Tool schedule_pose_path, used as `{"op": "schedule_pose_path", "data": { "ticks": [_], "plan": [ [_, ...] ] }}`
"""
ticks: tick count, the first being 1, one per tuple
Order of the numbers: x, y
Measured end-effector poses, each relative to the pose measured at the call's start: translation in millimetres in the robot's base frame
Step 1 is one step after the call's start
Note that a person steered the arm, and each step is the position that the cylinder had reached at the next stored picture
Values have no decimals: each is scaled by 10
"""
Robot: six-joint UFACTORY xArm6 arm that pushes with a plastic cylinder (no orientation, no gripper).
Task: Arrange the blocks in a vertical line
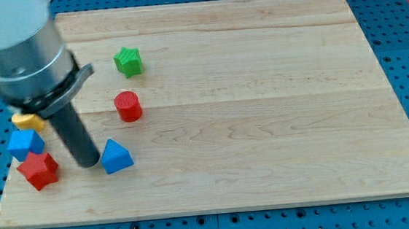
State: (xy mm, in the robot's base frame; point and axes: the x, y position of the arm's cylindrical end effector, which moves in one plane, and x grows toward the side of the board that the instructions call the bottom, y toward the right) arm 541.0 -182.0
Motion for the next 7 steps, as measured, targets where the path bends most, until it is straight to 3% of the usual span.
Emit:
{"op": "schedule_pose_path", "data": {
  "ticks": [1,4,7],
  "plan": [
    [197,-94],
    [195,-592],
    [85,-156]
  ]
}}
